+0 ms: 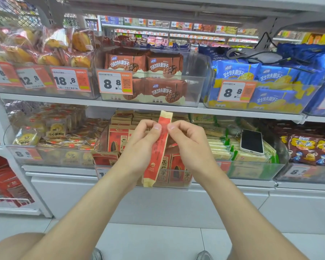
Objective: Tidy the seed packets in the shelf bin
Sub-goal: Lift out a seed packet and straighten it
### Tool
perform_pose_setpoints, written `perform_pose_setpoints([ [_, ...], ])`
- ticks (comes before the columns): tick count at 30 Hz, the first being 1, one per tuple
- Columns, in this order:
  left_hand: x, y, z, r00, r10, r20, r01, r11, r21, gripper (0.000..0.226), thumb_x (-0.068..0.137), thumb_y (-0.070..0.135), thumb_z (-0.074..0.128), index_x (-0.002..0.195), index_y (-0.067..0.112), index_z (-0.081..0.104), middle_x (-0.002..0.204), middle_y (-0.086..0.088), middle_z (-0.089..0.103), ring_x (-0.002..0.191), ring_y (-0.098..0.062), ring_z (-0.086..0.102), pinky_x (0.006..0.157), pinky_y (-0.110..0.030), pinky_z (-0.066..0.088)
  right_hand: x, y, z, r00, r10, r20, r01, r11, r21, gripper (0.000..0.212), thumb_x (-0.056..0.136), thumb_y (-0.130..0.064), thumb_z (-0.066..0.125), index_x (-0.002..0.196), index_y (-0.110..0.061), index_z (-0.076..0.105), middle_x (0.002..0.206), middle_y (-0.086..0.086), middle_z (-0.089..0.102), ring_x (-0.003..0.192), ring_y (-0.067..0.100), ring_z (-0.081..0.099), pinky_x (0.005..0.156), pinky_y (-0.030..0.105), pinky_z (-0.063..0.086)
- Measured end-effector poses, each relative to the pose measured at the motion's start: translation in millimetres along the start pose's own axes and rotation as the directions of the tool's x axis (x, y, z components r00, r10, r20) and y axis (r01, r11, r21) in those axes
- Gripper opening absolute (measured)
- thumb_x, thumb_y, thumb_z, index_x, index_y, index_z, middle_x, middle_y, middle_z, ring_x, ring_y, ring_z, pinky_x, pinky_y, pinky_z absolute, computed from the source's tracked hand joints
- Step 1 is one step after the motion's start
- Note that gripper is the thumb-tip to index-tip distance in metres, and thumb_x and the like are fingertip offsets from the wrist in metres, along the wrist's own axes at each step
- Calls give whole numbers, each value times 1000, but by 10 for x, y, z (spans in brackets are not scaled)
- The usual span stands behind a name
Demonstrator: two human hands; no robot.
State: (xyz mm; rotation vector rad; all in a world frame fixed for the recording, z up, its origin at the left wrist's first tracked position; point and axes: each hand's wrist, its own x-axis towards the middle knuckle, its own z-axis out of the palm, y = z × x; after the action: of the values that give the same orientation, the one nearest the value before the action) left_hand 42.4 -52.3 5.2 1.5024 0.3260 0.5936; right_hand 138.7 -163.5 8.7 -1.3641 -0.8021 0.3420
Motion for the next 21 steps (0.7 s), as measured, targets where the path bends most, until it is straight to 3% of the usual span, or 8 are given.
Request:
perform_pose_setpoints([
  [4,13,49,-80,997,-64,53,66,997,-29,25,110,46,54,118,27,69,105,1,82,96,-17,79,84,-40,60,18,-17,-21,992,-126,-23,126,992,-3,20,110,-18,60,126,-10,69,86,20,73,74,21,71,70,43,64],
  [6,52,54,-85,992,-96,87,95,995,9,25,111,44,53,114,26,70,100,0,82,89,-18,78,81,-39,62,41,4,-33,984,-178,-29,175,982,-72,37,105,-27,68,141,-30,63,86,20,64,79,17,65,72,41,62],
  [8,81,68,-83,988,-123,98,123,992,13,27,112,41,52,110,19,68,90,-1,82,82,-16,79,79,-32,63,60,46,-39,981,-196,-4,189,955,-230,30,104,-38,69,133,-40,69,96,10,57,95,14,63,82,33,57],
  [10,81,54,-92,974,-156,166,162,986,-24,42,106,55,55,110,18,76,98,-9,83,90,-19,80,92,-40,65,71,72,-42,987,-160,-20,147,943,-297,10,101,-45,70,108,-40,73,109,3,55,110,23,62,89,39,59],
  [12,-6,88,-115,945,-209,253,211,977,18,53,100,67,52,106,24,82,105,-11,83,95,-25,81,90,-46,65,89,88,-60,987,-150,-56,128,952,-279,10,102,-38,70,95,-32,68,105,1,57,98,19,63,84,38,54],
  [16,-108,88,-205,933,-158,324,74,964,256,41,113,47,44,123,21,74,110,-2,83,99,-19,80,80,-31,65,101,101,-88,958,-237,-163,174,929,-327,12,102,-24,73,90,-23,68,76,-13,67,71,7,62,70,33,52],
  [19,-105,53,-249,953,-117,278,-1,920,392,48,113,48,41,114,15,75,104,-3,83,95,-20,81,88,-42,65,86,138,-38,923,-296,-244,183,898,-400,5,96,-27,78,94,-27,74,83,-14,73,80,8,69,79,39,59],
  [21,-90,34,-246,975,-79,206,-11,916,401,57,113,49,39,106,6,75,97,-9,83,89,-27,81,87,-53,65,94,147,-7,901,-300,-312,155,897,-413,17,95,-30,80,110,-32,74,94,-13,74,90,7,70,87,41,59],
])
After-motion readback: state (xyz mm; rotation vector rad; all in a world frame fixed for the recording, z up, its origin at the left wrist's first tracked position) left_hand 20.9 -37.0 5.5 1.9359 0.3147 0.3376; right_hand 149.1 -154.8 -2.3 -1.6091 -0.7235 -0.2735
